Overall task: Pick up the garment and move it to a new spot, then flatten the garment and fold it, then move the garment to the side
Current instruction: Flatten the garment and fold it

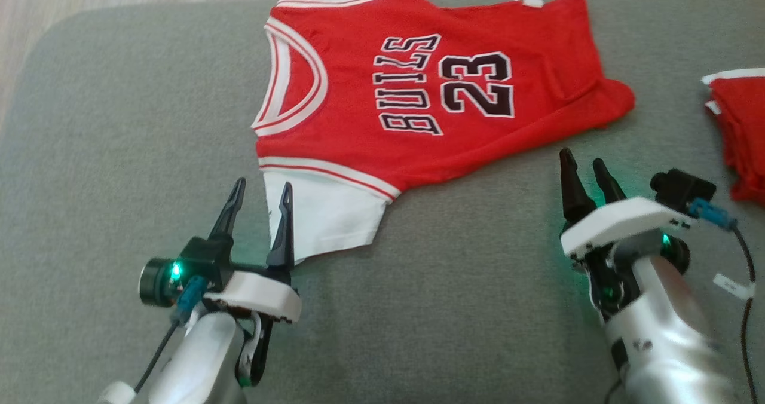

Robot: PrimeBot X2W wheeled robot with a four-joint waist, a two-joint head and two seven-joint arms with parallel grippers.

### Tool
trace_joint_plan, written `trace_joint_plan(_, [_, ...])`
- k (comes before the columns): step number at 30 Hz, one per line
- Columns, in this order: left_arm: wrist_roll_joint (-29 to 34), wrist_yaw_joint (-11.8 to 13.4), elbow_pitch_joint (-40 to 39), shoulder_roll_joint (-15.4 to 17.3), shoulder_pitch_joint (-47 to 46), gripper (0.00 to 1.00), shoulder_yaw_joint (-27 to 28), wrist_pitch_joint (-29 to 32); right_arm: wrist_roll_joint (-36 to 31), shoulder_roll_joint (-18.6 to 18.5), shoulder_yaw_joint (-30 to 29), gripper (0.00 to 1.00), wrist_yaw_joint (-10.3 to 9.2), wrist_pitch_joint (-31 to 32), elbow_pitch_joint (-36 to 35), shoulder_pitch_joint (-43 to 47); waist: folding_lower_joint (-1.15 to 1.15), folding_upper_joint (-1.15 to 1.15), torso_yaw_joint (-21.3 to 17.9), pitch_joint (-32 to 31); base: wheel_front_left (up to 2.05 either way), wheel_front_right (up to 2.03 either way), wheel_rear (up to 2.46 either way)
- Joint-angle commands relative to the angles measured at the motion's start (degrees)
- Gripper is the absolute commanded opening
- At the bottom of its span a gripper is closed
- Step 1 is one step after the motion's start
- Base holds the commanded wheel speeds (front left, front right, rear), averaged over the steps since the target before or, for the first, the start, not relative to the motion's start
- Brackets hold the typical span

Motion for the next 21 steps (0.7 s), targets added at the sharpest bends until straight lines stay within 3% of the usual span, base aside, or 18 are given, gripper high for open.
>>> trace_joint_plan(1, [0.14, -0.01, -1.37, 0.63, -2.89, 1.00, 1.35, -0.42, 1.99, 0.00, 2.03, 1.00, -0.05, -0.46, 1.16, -3.69, -0.01, 0.00, 1.17, 1.04, 0.00, 0.00, 0.00])
trace_joint_plan(11, [0.07, -0.01, -0.98, 0.83, -3.71, 1.00, 1.12, -0.46, 10.62, 0.00, 6.35, 1.00, -0.05, -5.49, 15.76, -12.58, -0.01, 0.00, 2.79, 2.24, 0.00, 0.00, 0.00])
trace_joint_plan(12, [0.09, 0.03, -0.99, 0.87, -3.75, 1.00, 1.10, -0.46, 11.32, 0.00, 7.07, 0.84, -0.05, -5.90, 16.61, -13.10, -0.01, 0.00, 2.80, 2.32, 0.00, 0.00, 0.00])
trace_joint_plan(13, [0.10, 0.07, -0.99, 0.91, -3.81, 1.00, 1.07, -0.47, 11.95, 0.00, 7.77, 0.36, -0.05, -6.28, 17.39, -13.59, -0.01, 0.00, 2.79, 2.40, 0.00, 0.00, 0.00])
trace_joint_plan(14, [0.10, 0.07, -0.99, 0.91, -3.81, 1.00, 1.07, -0.47, 11.95, 0.00, 7.77, 0.36, -0.05, -6.28, 17.39, -13.59, -0.01, 0.00, 2.79, 2.40, 0.00, 0.00, 0.00])
trace_joint_plan(15, [0.12, 0.10, -0.97, 0.94, -3.87, 1.00, 1.04, -0.47, 12.44, 0.00, 8.41, 0.00, -0.05, -6.68, 18.20, -14.03, -0.01, 0.00, 2.77, 2.43, 0.00, 0.00, 0.00])
trace_joint_plan(21, [-0.07, 0.55, -0.75, 1.50, -3.57, 1.00, 1.25, -0.48, 13.49, 0.00, 11.68, 0.00, -0.05, -9.23, 21.92, -15.19, -0.01, 0.00, 1.57, 1.51, 0.00, 0.00, 0.00])
